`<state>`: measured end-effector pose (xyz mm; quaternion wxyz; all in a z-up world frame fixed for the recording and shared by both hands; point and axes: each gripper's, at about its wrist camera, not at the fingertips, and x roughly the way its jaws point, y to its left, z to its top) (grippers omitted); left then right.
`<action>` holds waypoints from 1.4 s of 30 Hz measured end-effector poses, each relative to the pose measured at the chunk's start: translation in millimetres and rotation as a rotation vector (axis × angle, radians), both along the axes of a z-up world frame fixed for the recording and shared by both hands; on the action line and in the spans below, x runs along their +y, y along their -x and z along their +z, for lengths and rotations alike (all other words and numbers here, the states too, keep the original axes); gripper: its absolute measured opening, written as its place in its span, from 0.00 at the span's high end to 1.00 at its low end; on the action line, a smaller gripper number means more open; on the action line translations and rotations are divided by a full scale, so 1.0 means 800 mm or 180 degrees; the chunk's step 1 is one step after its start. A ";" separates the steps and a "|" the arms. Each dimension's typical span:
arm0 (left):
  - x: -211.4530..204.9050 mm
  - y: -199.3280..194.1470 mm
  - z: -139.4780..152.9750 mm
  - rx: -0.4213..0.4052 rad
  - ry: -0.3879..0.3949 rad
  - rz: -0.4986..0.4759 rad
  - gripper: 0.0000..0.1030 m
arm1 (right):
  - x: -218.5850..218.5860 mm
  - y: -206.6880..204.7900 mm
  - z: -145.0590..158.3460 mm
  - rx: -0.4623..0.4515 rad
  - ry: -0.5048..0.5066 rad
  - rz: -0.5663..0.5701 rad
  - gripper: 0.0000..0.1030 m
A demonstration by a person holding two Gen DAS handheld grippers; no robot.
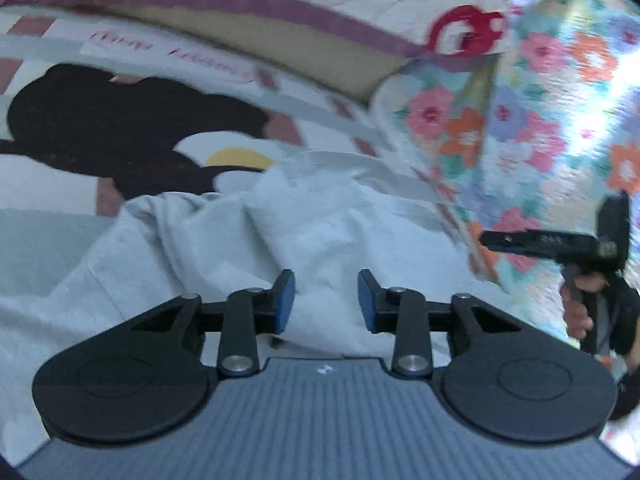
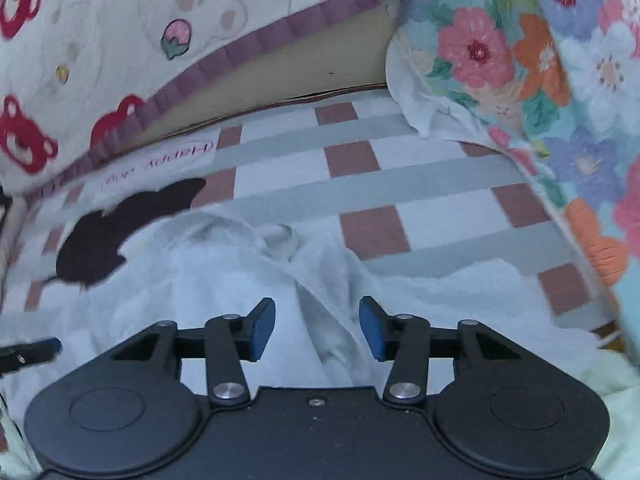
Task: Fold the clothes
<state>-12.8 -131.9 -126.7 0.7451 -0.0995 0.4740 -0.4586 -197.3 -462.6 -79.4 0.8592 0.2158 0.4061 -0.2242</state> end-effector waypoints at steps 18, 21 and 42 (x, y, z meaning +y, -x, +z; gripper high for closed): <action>-0.089 -0.054 0.005 -0.0420 -0.0169 0.0340 0.97 | -0.014 0.019 -0.061 -0.0739 -0.0298 -0.0096 0.89; -0.064 -0.049 0.050 -0.0811 0.0002 0.0524 0.97 | -0.003 0.014 -0.042 -0.0840 -0.0293 0.0243 0.90; 0.016 0.049 0.011 -0.0359 -0.0662 0.0427 0.97 | 0.042 -0.004 -0.059 -0.0468 -0.1306 0.1493 0.73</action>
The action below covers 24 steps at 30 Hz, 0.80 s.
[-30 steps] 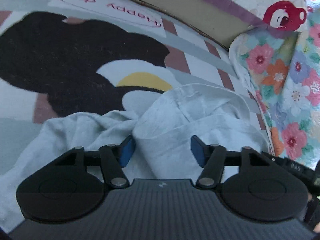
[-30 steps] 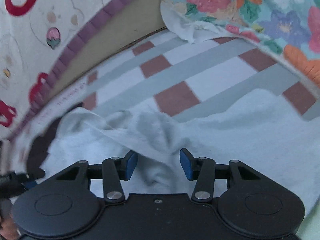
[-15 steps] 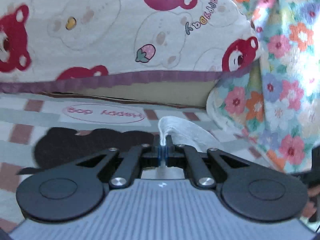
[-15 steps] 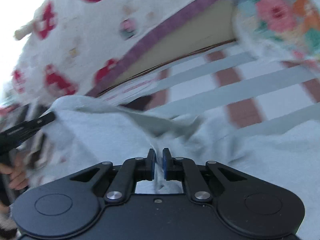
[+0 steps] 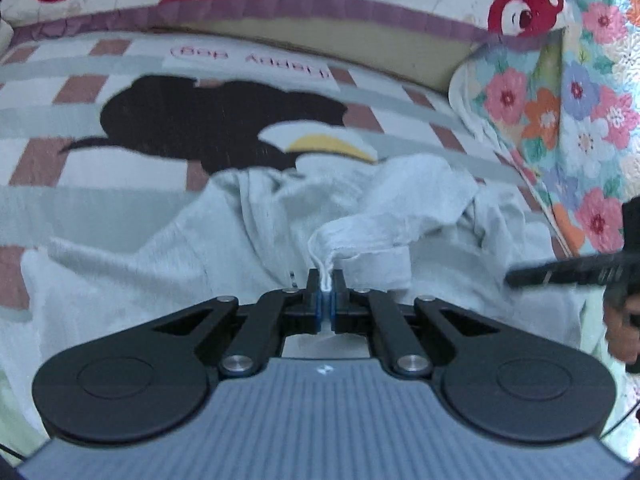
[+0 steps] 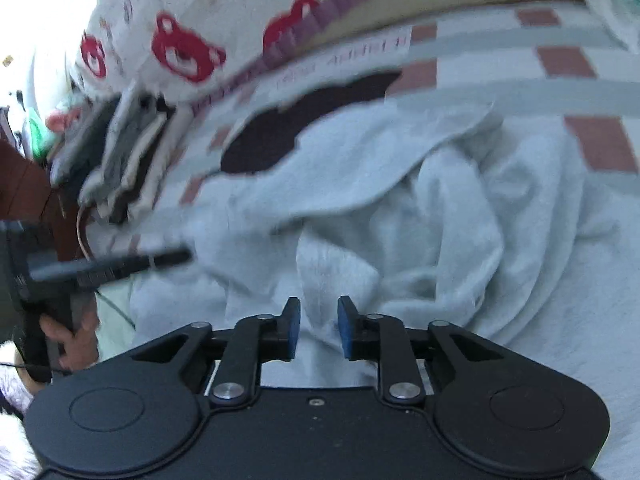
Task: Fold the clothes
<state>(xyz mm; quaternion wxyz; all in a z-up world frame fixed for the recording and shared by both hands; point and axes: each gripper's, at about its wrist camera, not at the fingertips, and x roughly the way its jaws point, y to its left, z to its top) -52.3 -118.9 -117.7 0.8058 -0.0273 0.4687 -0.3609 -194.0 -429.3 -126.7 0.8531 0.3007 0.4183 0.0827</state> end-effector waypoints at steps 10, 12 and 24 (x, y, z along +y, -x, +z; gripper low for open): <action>-0.029 0.029 -0.004 0.0111 -0.0054 -0.0692 0.96 | -0.075 0.019 0.000 -0.0199 0.0076 -0.1363 0.66; -0.027 0.034 0.003 0.0127 -0.0043 -0.0869 0.96 | -0.071 0.015 -0.005 -0.0120 0.0174 -0.1341 0.66; -0.011 -0.005 0.061 0.0134 0.0586 -0.0845 0.93 | -0.054 0.001 -0.038 0.0170 0.0274 -0.1293 0.59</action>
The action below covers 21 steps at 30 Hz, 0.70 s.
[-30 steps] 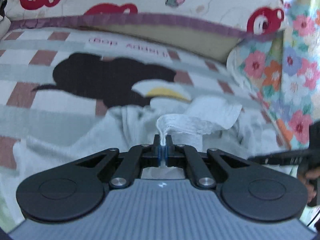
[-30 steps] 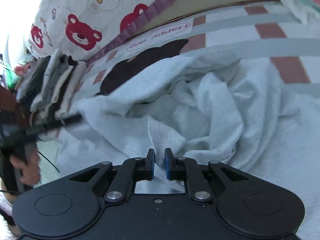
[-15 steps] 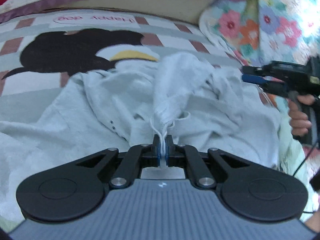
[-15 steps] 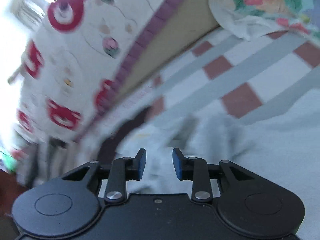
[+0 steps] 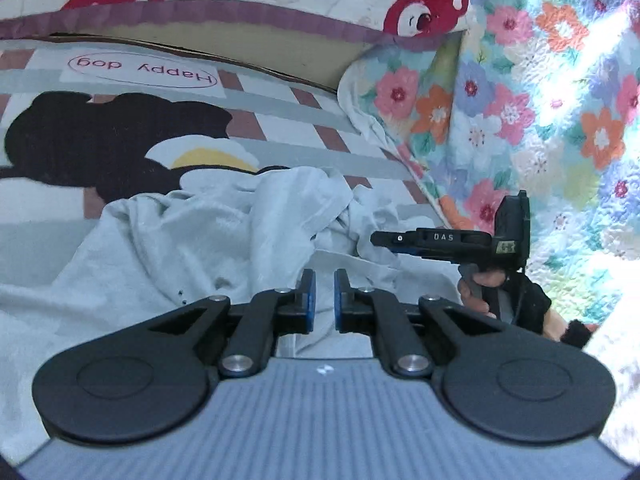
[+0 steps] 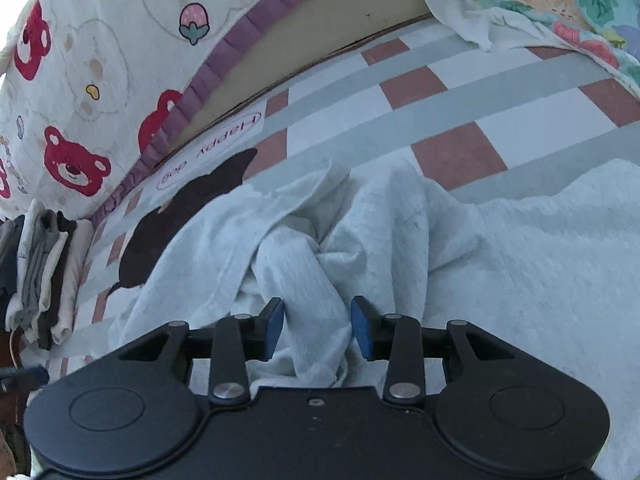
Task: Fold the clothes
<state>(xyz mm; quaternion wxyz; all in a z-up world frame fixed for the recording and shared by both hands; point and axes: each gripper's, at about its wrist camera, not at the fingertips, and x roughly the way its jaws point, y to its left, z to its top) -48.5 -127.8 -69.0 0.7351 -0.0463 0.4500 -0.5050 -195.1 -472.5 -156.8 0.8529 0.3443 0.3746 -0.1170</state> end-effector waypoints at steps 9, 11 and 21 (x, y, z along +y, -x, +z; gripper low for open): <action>-0.107 0.000 -0.046 -0.0760 -0.0744 -0.0743 0.66 | 0.015 -0.007 0.014 0.0029 0.0449 0.0046 0.59; -0.124 -0.009 -0.065 -0.0849 -0.0996 -0.0772 0.71 | 0.013 -0.006 0.013 0.0030 0.0399 0.0064 0.59; -0.094 -0.051 -0.001 -0.1780 -0.0942 0.0190 0.97 | 0.002 -0.005 0.008 0.0053 0.0399 -0.0070 0.59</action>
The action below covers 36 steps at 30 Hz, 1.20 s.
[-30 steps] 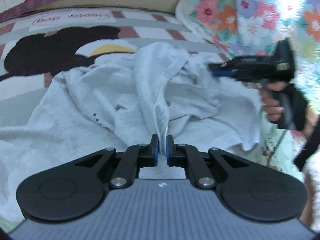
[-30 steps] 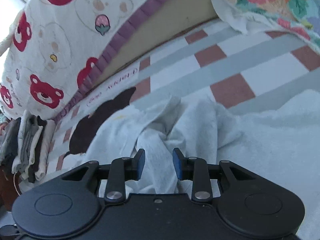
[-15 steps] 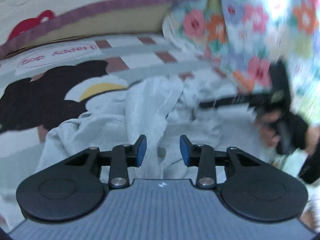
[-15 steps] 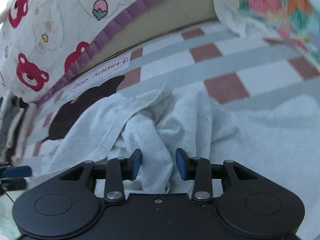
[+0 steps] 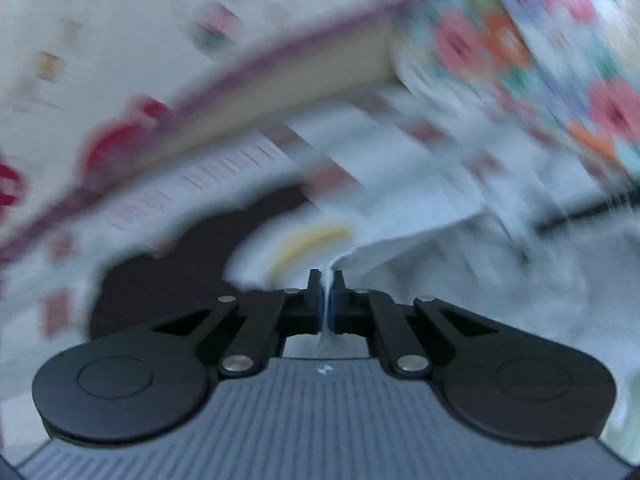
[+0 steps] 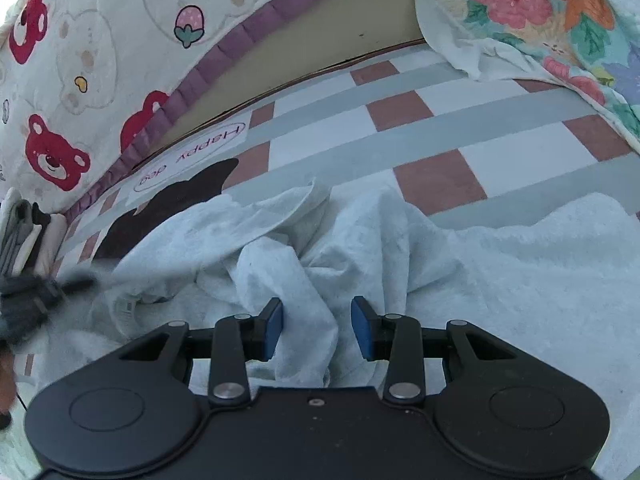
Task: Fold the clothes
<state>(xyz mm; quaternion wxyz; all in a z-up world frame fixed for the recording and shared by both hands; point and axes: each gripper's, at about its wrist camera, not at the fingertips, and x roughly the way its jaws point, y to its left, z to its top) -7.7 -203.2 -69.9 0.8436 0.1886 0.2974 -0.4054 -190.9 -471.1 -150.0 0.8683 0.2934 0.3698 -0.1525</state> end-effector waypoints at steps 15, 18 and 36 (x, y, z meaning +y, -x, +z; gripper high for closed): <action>0.183 -0.036 0.020 -0.0175 0.0329 0.1545 0.97 | -0.004 -0.030 0.027 -0.0226 0.0110 0.0139 0.59; 0.218 -0.041 0.009 -0.0233 0.0306 0.1954 0.97 | 0.001 -0.043 0.031 -0.0121 0.0163 0.0298 0.59; 0.271 -0.043 -0.061 0.0555 0.0145 0.2282 0.97 | 0.054 -0.049 -0.003 0.0003 0.0048 0.0648 0.80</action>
